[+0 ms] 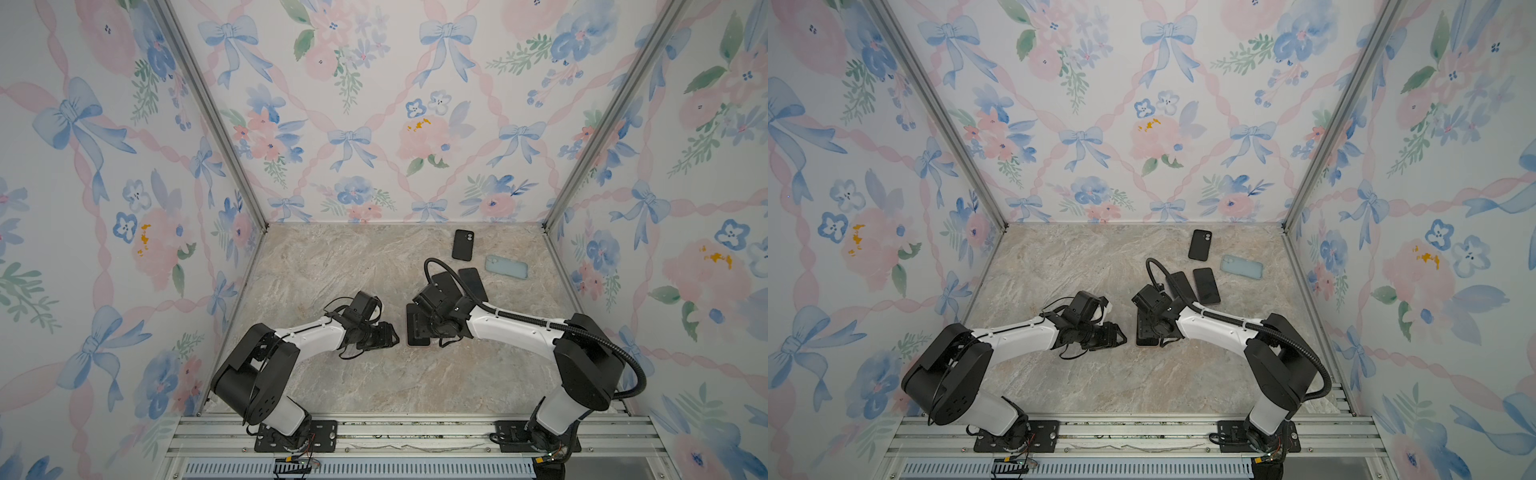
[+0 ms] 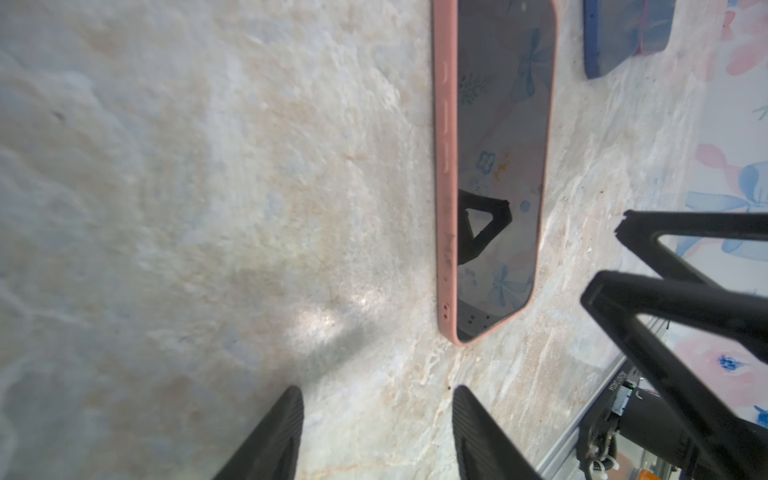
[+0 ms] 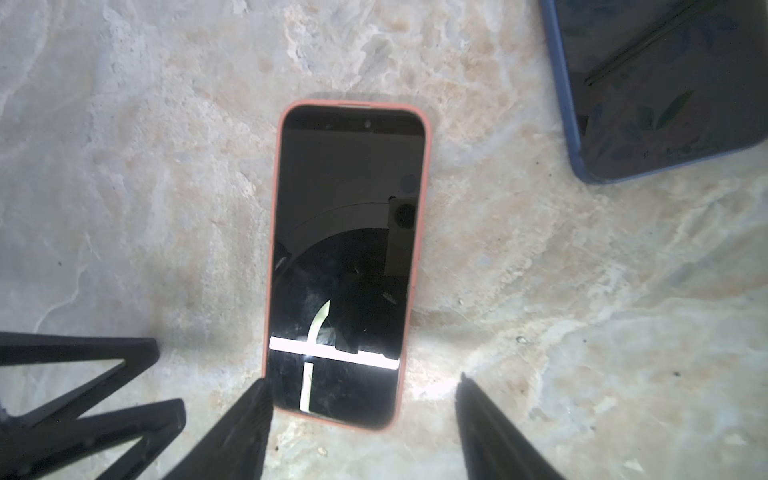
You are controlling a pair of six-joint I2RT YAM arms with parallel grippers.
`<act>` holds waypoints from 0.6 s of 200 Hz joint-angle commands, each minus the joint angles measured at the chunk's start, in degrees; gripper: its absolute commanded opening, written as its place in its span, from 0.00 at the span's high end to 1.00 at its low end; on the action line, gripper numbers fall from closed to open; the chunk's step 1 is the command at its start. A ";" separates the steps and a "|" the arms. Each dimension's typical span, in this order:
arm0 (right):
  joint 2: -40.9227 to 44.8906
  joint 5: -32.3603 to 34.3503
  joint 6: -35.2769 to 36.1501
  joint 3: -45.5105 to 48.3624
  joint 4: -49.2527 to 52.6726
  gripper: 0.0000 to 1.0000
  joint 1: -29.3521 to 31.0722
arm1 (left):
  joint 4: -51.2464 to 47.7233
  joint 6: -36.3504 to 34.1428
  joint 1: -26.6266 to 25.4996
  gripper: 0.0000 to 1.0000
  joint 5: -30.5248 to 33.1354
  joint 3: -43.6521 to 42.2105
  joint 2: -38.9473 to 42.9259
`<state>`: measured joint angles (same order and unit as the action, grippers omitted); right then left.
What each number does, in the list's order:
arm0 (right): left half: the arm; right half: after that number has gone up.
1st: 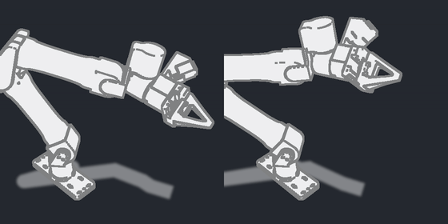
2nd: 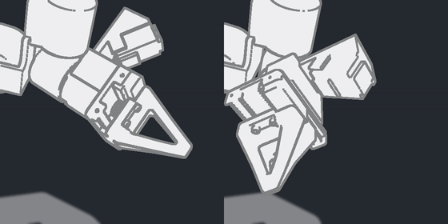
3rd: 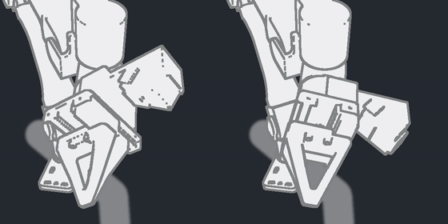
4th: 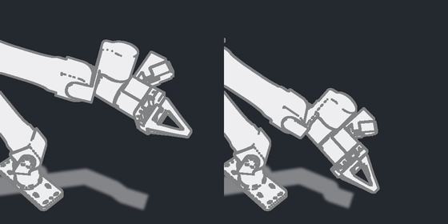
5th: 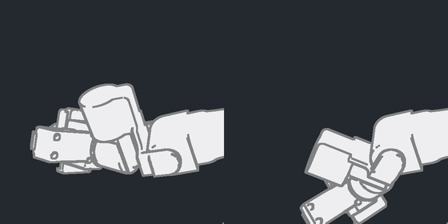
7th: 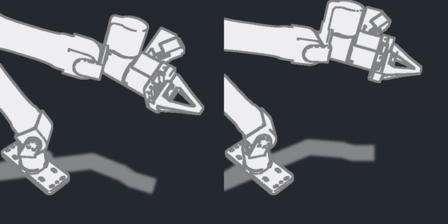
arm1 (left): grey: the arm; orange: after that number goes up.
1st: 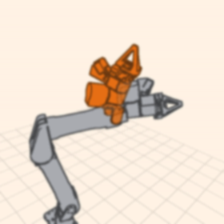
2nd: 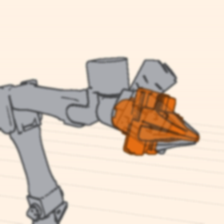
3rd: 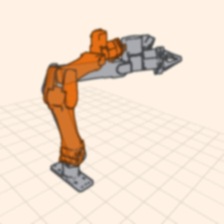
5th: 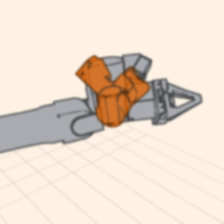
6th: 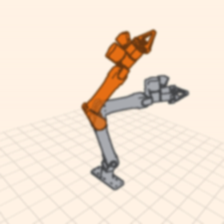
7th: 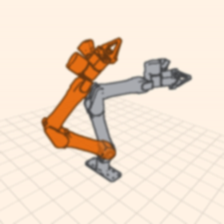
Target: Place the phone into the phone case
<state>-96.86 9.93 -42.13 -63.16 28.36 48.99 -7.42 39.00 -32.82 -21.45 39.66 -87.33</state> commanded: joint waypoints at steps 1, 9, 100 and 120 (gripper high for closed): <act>-2.34 2.34 -1.42 -1.99 2.93 0.24 0.92 | -1.79 -1.89 0.39 0.33 0.58 -1.08 1.25; -2.99 2.24 -1.87 -2.45 3.00 0.23 1.09 | -1.80 -1.93 0.47 0.30 0.77 -1.22 1.57; -9.51 0.17 -3.75 -7.54 3.97 0.12 1.62 | -1.68 -1.91 1.44 0.26 -0.05 -1.04 0.85; -10.17 0.09 -3.84 -7.78 3.77 0.12 1.46 | -1.75 -1.85 1.44 0.27 -0.30 -0.82 0.26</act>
<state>-105.62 10.28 -45.01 -69.49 30.02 50.09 -7.42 38.06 -31.81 -21.43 39.20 -86.30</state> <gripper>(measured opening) 0.882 0.735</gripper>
